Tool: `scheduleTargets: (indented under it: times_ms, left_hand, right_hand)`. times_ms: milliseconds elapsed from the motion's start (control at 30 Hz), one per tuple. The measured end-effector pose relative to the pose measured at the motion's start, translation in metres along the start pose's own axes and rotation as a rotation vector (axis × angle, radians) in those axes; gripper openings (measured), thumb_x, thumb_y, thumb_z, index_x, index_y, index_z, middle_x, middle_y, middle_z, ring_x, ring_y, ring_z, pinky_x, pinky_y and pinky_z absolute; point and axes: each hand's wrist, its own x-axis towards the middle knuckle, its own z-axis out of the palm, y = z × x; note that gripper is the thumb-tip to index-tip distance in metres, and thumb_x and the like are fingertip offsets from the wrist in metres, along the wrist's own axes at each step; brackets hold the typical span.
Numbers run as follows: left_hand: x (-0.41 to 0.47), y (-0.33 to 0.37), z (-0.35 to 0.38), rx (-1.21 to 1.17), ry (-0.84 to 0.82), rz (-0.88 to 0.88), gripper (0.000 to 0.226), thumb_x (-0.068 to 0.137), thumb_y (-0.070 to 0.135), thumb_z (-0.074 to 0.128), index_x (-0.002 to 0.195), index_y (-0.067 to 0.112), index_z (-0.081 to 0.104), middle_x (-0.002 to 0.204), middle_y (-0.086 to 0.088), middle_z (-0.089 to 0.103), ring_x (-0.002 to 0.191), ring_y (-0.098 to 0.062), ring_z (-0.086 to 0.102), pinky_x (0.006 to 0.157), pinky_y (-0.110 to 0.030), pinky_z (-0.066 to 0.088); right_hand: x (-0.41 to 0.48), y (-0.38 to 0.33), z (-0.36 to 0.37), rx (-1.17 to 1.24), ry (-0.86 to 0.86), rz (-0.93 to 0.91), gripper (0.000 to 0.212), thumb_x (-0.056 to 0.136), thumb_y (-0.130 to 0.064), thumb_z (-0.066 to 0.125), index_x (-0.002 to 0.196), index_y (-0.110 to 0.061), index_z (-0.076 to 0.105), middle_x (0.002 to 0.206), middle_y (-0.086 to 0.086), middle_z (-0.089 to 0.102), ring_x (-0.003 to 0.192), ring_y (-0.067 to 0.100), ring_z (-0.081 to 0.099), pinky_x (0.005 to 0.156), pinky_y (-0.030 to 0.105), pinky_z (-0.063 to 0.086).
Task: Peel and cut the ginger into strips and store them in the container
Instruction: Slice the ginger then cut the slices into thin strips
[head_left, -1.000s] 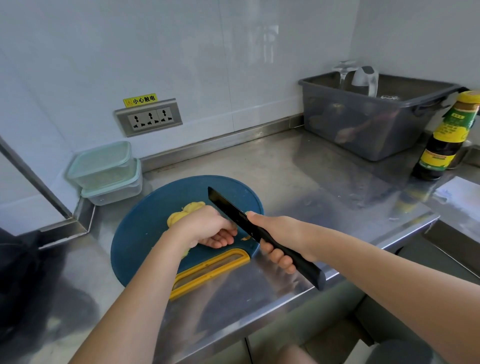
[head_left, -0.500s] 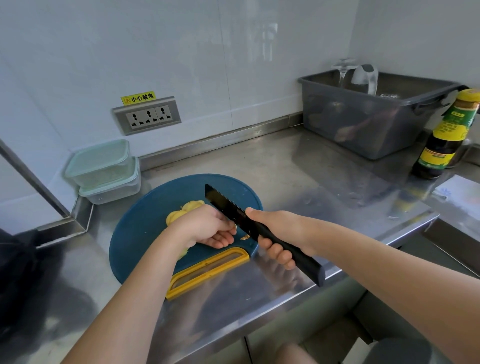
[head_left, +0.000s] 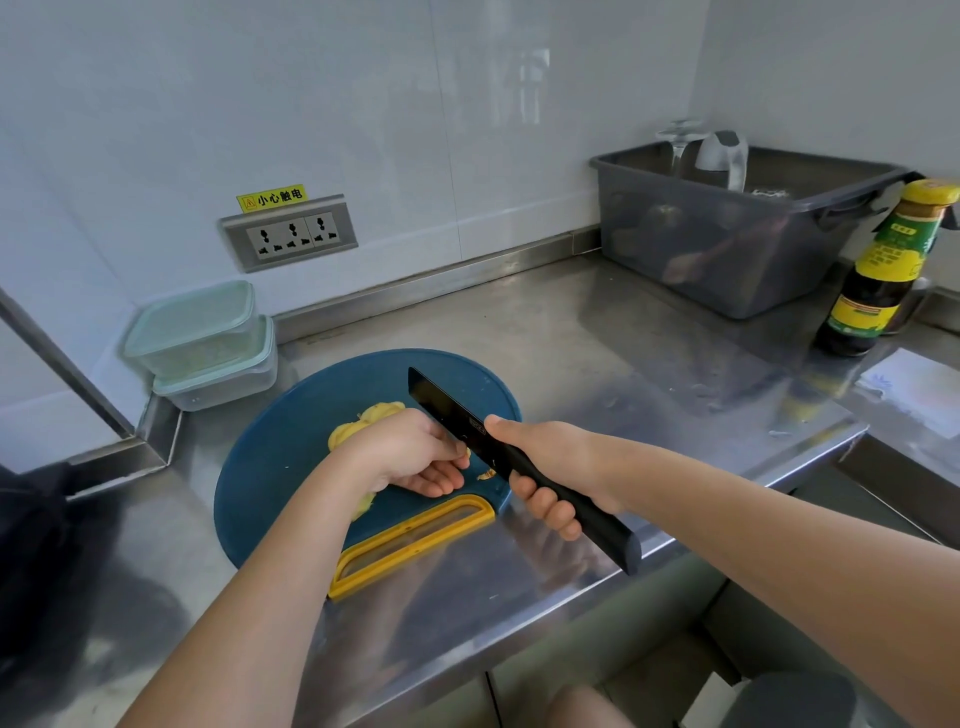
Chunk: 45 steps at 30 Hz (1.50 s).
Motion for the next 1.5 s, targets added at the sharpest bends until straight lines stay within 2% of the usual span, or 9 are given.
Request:
scheduleTargets:
  times_ms: [300,500,767,1500]
  left_hand:
    - [0.001,0.002,0.000,-0.009,-0.006,-0.041,0.017,0.092,0.019,0.061,0.086,0.004,0.067,0.064,-0.007,0.068,0.050,-0.012,0.062,0.050,-0.020,0.053]
    - [0.001,0.001,-0.001,-0.048,-0.021,-0.039,0.024,0.095,0.024,0.056,0.089,0.003,0.066,0.066,-0.008,0.070,0.053,-0.013,0.064,0.051,-0.020,0.054]
    - [0.003,0.006,-0.001,-0.044,-0.030,-0.080,0.019,0.094,0.018,0.058,0.088,0.001,0.066,0.064,-0.010,0.069,0.049,-0.012,0.062,0.049,-0.019,0.053]
    - [0.007,0.002,-0.002,-0.055,-0.076,-0.039,0.018,0.096,0.013,0.053,0.087,0.000,0.062,0.061,-0.009,0.069,0.048,-0.011,0.062,0.047,-0.019,0.053]
  right_hand:
    - [0.002,-0.002,-0.003,-0.005,0.022,0.005,0.065,0.092,-0.072,0.032,0.056,-0.018,0.039,0.046,-0.003,0.035,0.034,0.011,0.030,0.038,0.018,0.029]
    - [0.003,-0.001,-0.005,0.035,-0.024,0.007,0.064,0.092,-0.071,0.033,0.055,-0.018,0.040,0.046,-0.004,0.034,0.034,0.010,0.029,0.037,0.018,0.028]
    - [0.005,0.003,-0.009,0.106,-0.091,-0.007,0.065,0.093,-0.070,0.033,0.054,-0.018,0.040,0.046,-0.003,0.033,0.034,0.011,0.029,0.036,0.018,0.029]
    - [0.007,-0.007,0.004,0.104,-0.037,0.083,0.063,0.092,-0.071,0.031,0.057,-0.018,0.035,0.044,-0.004,0.030,0.032,0.011,0.025,0.036,0.014,0.024]
